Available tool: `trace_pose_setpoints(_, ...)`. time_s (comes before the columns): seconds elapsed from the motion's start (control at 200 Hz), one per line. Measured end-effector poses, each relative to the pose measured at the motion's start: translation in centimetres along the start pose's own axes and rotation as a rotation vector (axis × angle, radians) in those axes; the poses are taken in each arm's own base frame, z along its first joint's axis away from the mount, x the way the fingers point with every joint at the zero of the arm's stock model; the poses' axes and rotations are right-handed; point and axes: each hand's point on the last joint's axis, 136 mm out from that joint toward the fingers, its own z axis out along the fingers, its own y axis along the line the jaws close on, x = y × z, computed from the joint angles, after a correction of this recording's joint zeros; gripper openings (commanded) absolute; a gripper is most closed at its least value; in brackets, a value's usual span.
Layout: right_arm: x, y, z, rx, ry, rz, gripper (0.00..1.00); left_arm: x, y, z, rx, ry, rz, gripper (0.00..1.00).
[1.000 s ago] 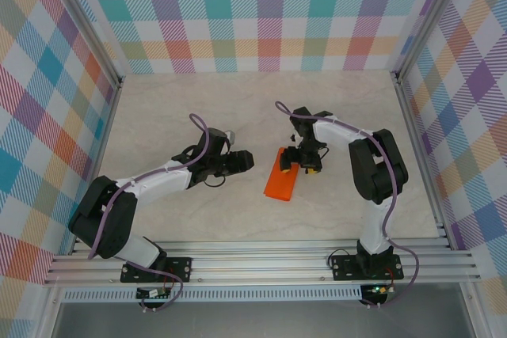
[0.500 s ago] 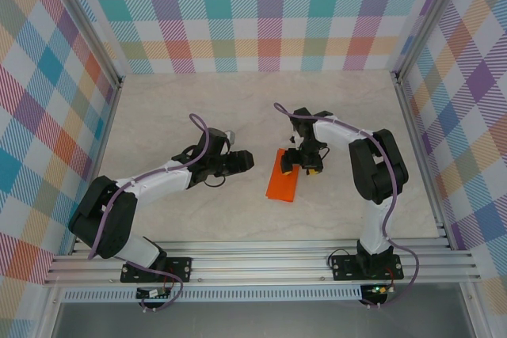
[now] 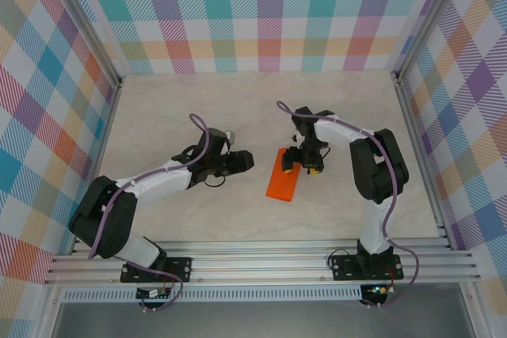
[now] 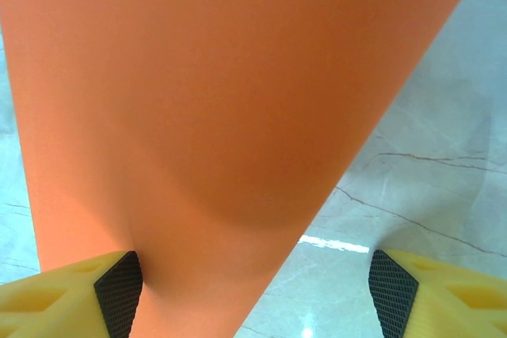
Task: Fold a paper plane with a square sheet of paper (pick it up from the middle)
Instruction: Fold a square sheet of paper at the center of the table.
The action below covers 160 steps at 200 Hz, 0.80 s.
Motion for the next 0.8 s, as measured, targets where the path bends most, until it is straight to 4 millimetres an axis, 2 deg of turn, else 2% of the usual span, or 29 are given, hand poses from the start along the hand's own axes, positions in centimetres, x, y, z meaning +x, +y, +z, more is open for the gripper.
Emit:
trace_pose_setpoints(0.57, 0.04, 0.21, 0.20, -0.015, 0.019, 0.002, 0.78, 0.13, 0.01, 0.11, 0.002, 0.007, -0.001, 0.61)
trace_pose_setpoints(0.8, 0.09, 0.14, 0.23, -0.011, 0.023, -0.006, 0.78, 0.56, 0.03, 0.56, 0.011, 0.029, 0.001, 0.49)
